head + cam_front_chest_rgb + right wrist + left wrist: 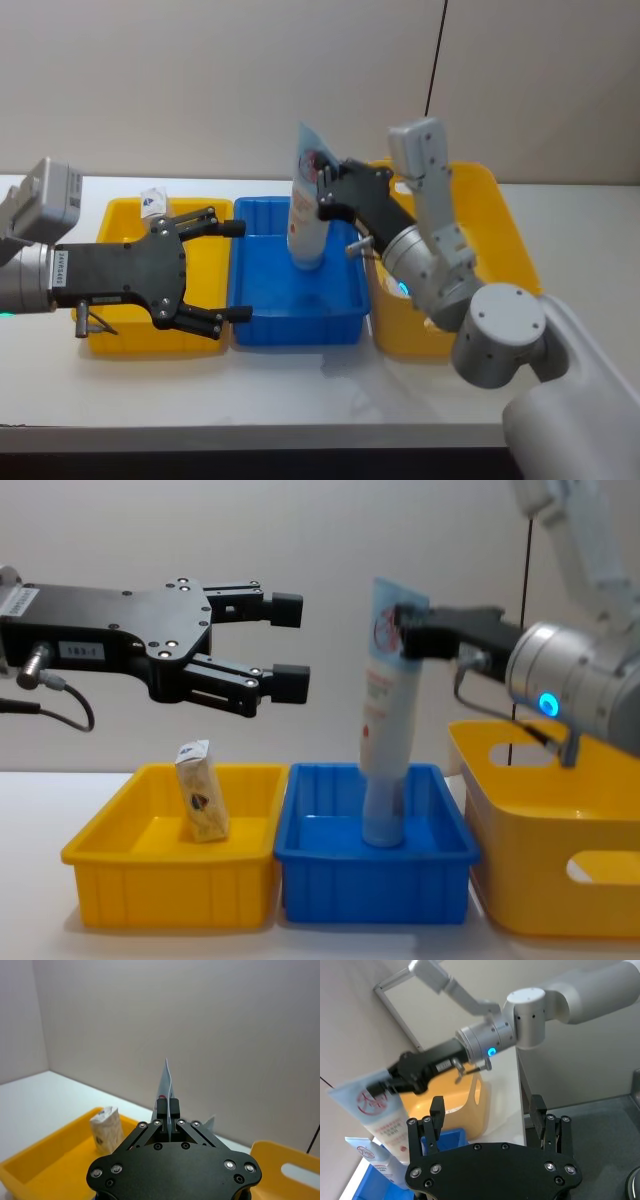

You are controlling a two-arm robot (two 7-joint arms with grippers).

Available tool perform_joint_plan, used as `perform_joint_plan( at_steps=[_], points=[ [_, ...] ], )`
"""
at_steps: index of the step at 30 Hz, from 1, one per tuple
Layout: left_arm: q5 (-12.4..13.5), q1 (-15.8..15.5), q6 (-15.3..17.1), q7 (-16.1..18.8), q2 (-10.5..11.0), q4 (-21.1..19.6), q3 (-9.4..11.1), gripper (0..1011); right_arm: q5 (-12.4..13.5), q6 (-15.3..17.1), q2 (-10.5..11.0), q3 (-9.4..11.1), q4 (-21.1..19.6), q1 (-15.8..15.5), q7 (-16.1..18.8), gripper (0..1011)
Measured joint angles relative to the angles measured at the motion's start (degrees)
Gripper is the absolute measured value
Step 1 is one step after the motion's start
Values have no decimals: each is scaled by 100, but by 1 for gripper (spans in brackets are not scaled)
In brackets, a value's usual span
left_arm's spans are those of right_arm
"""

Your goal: Bimanual collaborative sorting of washing and personal care products

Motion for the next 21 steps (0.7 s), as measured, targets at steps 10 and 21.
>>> perform_joint_plan(
  at_steps=[10, 21],
  points=[
    [0, 0, 0, 0, 0, 0, 0, 1001, 135, -50, 149, 193, -385, 62, 38, 0],
    [0, 0, 0, 0, 0, 0, 0, 1001, 168, -59, 348, 445, -534, 82, -17, 0]
  ],
)
